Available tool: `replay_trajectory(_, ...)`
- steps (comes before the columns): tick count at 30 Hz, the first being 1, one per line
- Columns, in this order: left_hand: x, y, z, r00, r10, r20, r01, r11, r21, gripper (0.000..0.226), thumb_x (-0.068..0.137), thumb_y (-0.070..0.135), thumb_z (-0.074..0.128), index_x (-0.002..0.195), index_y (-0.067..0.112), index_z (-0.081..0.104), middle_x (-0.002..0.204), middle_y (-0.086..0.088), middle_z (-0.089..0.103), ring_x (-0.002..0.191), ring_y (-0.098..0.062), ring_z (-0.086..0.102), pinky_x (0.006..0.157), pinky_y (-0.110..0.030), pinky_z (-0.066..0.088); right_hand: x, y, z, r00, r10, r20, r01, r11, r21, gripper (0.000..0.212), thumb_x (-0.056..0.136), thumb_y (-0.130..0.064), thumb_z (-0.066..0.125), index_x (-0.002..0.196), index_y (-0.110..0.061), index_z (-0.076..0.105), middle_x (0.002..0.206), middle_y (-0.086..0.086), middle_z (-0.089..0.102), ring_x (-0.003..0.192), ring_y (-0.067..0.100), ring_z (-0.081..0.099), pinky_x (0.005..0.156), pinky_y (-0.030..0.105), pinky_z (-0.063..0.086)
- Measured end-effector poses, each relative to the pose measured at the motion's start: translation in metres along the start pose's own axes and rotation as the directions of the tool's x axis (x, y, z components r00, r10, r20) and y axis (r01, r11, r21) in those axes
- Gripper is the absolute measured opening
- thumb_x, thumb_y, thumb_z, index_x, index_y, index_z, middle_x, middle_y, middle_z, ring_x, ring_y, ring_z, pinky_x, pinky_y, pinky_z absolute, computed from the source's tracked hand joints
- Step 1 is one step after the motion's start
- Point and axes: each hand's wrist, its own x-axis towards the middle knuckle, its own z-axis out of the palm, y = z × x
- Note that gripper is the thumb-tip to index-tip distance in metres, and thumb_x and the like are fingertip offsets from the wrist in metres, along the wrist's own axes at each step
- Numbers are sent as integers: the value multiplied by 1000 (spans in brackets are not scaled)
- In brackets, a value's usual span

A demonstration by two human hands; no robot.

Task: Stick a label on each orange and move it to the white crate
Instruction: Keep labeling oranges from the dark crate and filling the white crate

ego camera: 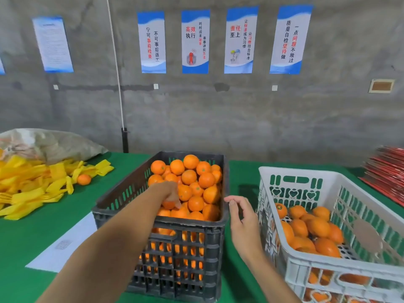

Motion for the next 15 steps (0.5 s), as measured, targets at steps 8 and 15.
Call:
replay_trajectory(8, 13, 2, 1, 999, -2, -51, 9, 990, 142, 93, 80, 41, 88, 151, 8, 38, 151, -14, 47, 132, -37, 56, 103, -48, 54, 5, 4, 4, 1000, 22, 4, -22, 999, 32, 22, 107, -18, 47, 104, -28, 67, 107, -13, 66, 109, 4, 60, 91, 9, 41)
replay_trajectory(15, -38, 13, -15, 933, 127, -336, -204, 957, -205, 48, 80, 39, 85, 111, 8, 63, 108, -7, 61, 94, -23, 60, 75, -33, 51, -6, -5, -13, 992, 48, 120, -39, 997, -71, 25, 107, -24, 49, 125, -31, 65, 123, -19, 64, 118, -7, 55, 95, 4, 38)
